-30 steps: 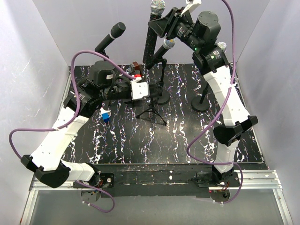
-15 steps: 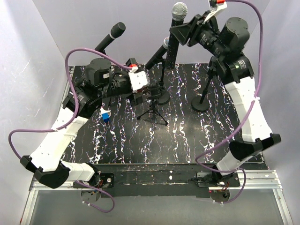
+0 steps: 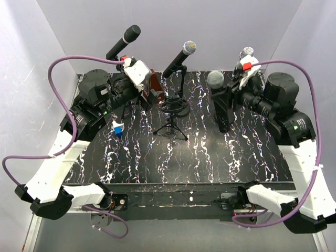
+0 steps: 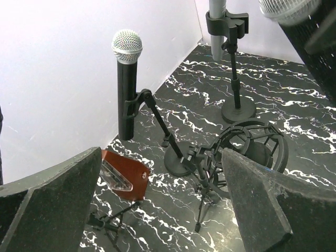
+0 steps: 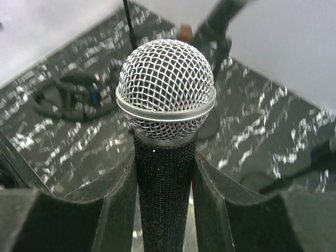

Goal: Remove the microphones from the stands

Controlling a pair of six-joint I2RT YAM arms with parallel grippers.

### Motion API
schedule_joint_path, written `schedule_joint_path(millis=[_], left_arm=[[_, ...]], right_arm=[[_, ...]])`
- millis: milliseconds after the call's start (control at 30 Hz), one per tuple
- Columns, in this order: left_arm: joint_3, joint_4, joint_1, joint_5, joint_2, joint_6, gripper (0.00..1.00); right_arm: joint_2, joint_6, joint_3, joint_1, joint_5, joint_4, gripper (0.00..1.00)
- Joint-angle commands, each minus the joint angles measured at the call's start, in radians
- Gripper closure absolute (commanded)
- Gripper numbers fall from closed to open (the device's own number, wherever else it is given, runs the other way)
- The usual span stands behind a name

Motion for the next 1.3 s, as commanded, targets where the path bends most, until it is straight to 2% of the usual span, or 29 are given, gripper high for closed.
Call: schedule_joint_path(millis=[0,167,300,367,467,633,833,933,1033,1167,1267], left_arm=[[-0.067,0.039,0.003,-0.079,-0.056,-0.064,0.02],[-0.132,0.030,0.012,-0.083,-0.108,-0.055,0.02],[-0.178,-0.016,0.024,-0.081,-0.142,-0.045,0.02],[-0.196,-0.020,0.032,-0.104,-0.156,-0.048,0.02],[-0.221,-0.032,0.035,-0.135,-0.168,-0.067,0.02],[-0.309,-0.020,0.050,-0.029,-0.240,-0.150,0.02],[-0.351,-0.064,0.084,0.072,-0.280,-0.137,0.02],[-0.348,-0.075,0.093,0.045,-0.265,-0.144,0.02],[-0.333,-0.082,0.089,-0.023,-0.239,-0.121,0.02],[-0.330,-0.086,0.081,-0.081,-0.222,-0.124,0.02],[-0.319,-0.098,0.081,-0.051,-0.213,-0.115,0.02]], right_arm=[[-0.058,-0.110,-0.090,-0.018,0.082,-0.209,0.99],[-0.096,-0.246,-0.263,-0.031,0.192,-0.341,0.99],[-0.128,-0.356,-0.435,-0.039,0.368,-0.297,0.99],[-0.139,-0.402,-0.512,-0.041,0.399,-0.282,0.99],[-0.148,-0.456,-0.622,-0.042,0.395,-0.253,0.99],[-0.101,-0.518,-0.759,-0.050,0.416,-0.208,0.99],[0.037,-0.538,-0.825,-0.120,0.434,-0.093,0.99],[0.132,-0.541,-0.827,-0.179,0.404,-0.045,0.99],[0.145,-0.622,-0.902,-0.200,0.392,0.068,0.98],[0.166,-0.735,-1.004,-0.202,0.373,0.137,0.87],[0.169,-0.748,-1.037,-0.202,0.364,0.146,0.72]])
